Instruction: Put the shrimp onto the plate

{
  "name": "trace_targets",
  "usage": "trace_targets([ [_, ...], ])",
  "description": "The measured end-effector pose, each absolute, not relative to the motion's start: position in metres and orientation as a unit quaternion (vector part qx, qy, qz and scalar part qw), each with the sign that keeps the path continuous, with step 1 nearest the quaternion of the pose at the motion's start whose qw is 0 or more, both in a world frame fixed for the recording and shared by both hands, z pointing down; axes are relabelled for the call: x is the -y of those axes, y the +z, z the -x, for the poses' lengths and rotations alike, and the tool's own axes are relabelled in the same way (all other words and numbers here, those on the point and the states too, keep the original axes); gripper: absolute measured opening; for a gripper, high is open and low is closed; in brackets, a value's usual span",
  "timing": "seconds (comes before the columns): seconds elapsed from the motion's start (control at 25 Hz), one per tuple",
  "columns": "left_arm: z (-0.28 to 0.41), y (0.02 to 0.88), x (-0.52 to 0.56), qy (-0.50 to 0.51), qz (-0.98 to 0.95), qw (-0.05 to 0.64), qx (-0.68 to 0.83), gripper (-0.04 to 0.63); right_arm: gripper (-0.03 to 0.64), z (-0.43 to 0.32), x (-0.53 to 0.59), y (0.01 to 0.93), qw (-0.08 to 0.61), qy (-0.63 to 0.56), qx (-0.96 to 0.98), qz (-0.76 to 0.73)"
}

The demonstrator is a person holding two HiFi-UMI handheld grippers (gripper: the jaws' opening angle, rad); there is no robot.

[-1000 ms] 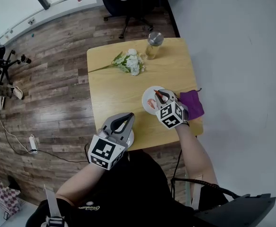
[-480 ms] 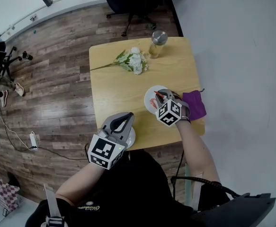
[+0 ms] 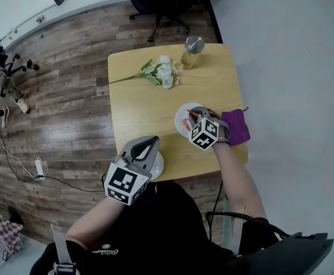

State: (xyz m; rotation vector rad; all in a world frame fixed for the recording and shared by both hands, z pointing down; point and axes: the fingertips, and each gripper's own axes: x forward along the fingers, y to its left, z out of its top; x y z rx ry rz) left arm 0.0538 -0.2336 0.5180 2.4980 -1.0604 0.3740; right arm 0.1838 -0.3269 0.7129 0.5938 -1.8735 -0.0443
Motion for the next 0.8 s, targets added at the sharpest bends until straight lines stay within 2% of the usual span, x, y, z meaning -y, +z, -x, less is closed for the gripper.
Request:
trace_targets([
  [0.8, -0.0481, 0.5147, 0.2374, 0.125, -0.891, 0.207, 0.384, 0.003, 0.06, -0.1838, 0.3299, 0.7147, 0.557, 0.002, 0.794, -0.244],
])
